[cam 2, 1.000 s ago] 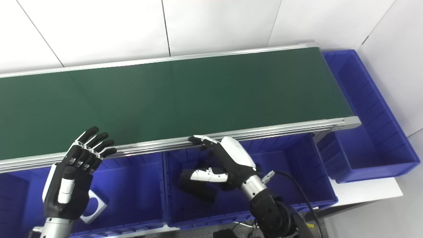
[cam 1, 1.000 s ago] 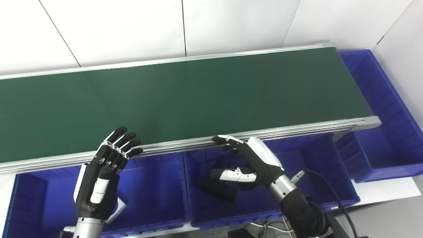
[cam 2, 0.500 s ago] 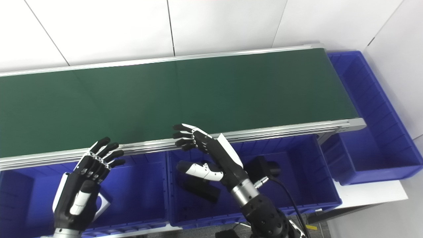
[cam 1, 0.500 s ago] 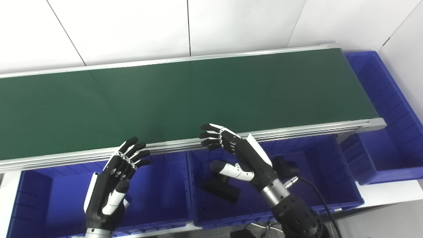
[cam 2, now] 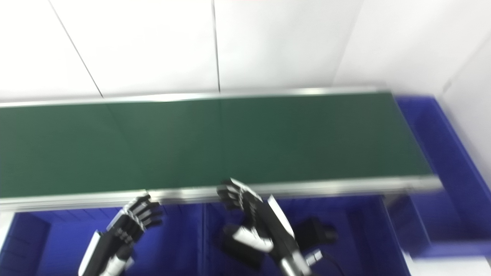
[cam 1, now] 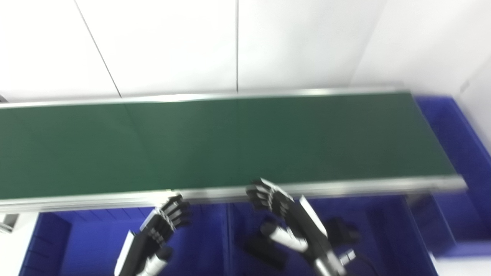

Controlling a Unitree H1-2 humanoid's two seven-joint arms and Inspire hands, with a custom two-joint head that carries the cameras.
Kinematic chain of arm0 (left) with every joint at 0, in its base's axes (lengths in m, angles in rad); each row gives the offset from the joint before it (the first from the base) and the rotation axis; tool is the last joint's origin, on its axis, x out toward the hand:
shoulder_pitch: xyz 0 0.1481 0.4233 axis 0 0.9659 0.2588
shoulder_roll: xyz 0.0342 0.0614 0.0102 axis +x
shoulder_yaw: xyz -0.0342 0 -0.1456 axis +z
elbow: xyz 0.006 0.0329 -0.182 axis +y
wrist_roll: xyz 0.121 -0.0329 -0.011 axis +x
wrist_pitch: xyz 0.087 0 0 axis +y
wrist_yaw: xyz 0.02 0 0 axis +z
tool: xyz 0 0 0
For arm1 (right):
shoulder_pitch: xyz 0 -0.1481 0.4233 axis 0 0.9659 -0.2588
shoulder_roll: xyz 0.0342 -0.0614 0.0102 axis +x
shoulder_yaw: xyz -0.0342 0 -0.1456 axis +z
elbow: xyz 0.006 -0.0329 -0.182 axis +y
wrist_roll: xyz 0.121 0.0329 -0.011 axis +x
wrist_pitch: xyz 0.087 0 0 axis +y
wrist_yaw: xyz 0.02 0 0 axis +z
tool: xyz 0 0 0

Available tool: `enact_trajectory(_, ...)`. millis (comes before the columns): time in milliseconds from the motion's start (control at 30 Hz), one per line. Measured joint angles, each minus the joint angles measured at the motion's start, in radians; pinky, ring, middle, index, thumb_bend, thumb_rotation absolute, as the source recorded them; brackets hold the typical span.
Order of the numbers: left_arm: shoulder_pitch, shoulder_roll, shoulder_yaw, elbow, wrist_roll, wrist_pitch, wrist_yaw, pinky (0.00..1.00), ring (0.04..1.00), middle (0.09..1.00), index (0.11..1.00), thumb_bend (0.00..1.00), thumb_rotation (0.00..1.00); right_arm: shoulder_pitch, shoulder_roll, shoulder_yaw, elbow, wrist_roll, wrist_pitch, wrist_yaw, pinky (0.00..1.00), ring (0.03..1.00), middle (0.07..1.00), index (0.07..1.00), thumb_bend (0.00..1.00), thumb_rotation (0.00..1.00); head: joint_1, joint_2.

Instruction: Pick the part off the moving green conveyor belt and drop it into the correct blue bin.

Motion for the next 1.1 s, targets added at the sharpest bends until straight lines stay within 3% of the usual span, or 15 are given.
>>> enact_trajectory(367, -0.024, -0.033, -0.006, 0.066, 0.033, -0.046, 0.021, 0.74, 0.773, 0.810, 0.847, 0.87, 0.67, -0.001, 0.009, -0.011, 0.075, 0.045, -0.080, 0.001, 0.70, 0.761, 0.787, 0.856, 0.76, 0.67, 0.041, -0.040)
enact_trajectory(1100, -0.074, -0.038, -0.016, 0.147, 0.059, -0.073, 0.039, 0.76, 0.791, 0.828, 0.865, 0.88, 0.69, -0.007, 0.002, -0.058, 0.093, 0.008, -0.144, -0.001, 0.70, 0.761, 0.789, 0.844, 0.73, 0.58, 0.023, -0.026)
